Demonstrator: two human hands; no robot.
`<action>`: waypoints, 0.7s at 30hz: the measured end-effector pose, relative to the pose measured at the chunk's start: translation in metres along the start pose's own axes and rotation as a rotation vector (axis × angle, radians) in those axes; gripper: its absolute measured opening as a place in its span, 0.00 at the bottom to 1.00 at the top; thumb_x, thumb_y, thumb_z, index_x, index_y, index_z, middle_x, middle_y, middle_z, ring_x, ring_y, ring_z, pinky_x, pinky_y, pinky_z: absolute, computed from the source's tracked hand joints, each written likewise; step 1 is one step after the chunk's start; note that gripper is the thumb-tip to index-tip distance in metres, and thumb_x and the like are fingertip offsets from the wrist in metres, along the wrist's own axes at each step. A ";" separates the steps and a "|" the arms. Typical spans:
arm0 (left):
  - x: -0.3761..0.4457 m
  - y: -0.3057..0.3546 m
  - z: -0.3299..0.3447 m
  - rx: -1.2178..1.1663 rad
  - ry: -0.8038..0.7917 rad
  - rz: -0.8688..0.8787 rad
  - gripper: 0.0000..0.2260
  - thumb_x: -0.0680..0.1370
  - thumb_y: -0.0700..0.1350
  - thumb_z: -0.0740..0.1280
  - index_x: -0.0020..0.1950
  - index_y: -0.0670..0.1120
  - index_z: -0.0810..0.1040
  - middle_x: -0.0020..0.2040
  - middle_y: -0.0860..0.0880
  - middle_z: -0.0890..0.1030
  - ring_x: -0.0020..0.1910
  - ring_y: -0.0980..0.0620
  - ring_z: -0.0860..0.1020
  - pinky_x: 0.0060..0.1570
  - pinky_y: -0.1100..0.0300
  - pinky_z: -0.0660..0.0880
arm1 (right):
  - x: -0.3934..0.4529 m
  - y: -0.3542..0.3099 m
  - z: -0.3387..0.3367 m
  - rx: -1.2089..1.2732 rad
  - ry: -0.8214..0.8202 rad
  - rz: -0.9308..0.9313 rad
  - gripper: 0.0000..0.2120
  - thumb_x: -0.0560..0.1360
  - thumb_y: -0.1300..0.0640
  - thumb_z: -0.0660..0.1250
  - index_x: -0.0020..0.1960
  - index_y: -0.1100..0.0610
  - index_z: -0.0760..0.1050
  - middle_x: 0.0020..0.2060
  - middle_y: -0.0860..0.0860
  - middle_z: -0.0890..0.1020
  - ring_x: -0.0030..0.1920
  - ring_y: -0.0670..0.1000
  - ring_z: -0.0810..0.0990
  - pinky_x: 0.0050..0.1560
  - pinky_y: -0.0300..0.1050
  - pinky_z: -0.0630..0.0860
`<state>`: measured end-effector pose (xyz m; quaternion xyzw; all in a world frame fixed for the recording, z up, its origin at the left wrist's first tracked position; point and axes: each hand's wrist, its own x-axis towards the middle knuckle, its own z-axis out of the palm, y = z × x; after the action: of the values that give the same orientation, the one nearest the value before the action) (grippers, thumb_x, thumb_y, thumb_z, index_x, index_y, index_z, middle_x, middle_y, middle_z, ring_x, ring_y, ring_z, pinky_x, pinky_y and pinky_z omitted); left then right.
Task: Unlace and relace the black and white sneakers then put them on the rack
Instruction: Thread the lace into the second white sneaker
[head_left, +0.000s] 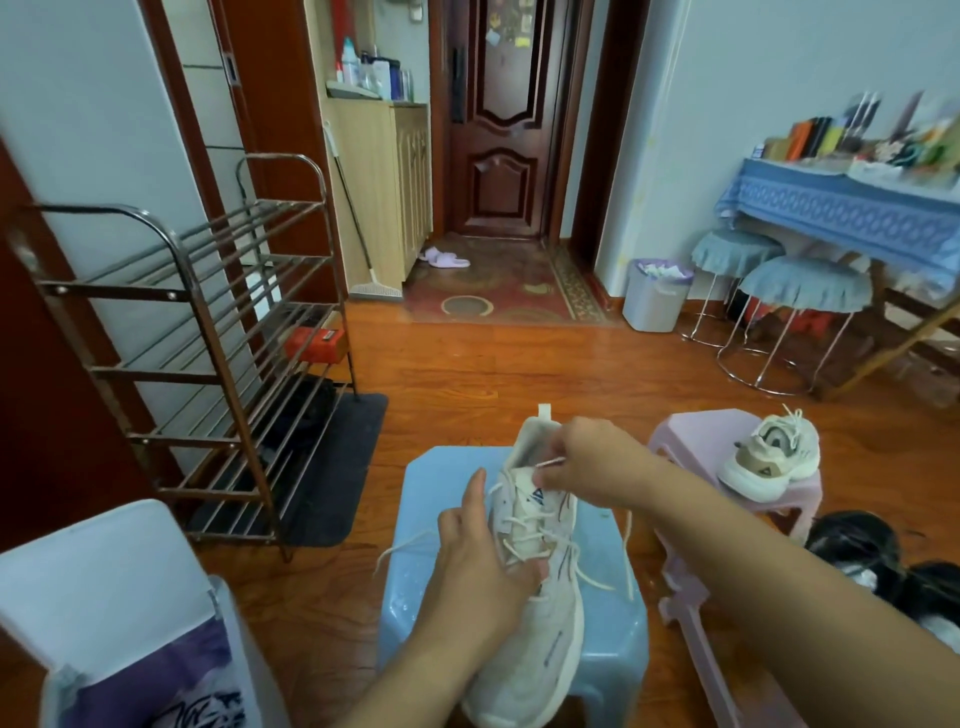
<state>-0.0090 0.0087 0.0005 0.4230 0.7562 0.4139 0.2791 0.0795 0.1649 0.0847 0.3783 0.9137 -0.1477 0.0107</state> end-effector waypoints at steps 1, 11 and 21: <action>-0.001 -0.001 0.000 -0.017 0.005 -0.007 0.47 0.76 0.54 0.74 0.80 0.63 0.41 0.72 0.54 0.58 0.69 0.50 0.71 0.58 0.56 0.69 | 0.000 -0.001 0.000 0.009 -0.036 0.006 0.12 0.75 0.44 0.72 0.50 0.52 0.80 0.37 0.40 0.74 0.40 0.44 0.75 0.36 0.38 0.68; -0.011 -0.004 0.013 0.044 0.103 0.058 0.47 0.78 0.52 0.70 0.79 0.64 0.35 0.73 0.56 0.53 0.63 0.53 0.76 0.55 0.56 0.74 | -0.002 -0.010 0.009 0.076 0.037 -0.048 0.12 0.75 0.46 0.73 0.40 0.52 0.76 0.38 0.46 0.78 0.39 0.47 0.77 0.35 0.42 0.70; -0.011 -0.002 0.015 0.161 0.159 0.058 0.32 0.76 0.55 0.71 0.69 0.63 0.52 0.73 0.52 0.52 0.52 0.46 0.81 0.49 0.49 0.77 | -0.017 -0.017 0.020 0.424 0.324 0.008 0.06 0.76 0.48 0.71 0.48 0.50 0.82 0.46 0.43 0.82 0.49 0.45 0.79 0.47 0.42 0.73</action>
<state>0.0067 0.0046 -0.0084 0.4316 0.7943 0.3918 0.1712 0.0779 0.1364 0.0727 0.3944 0.8506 -0.2734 -0.2149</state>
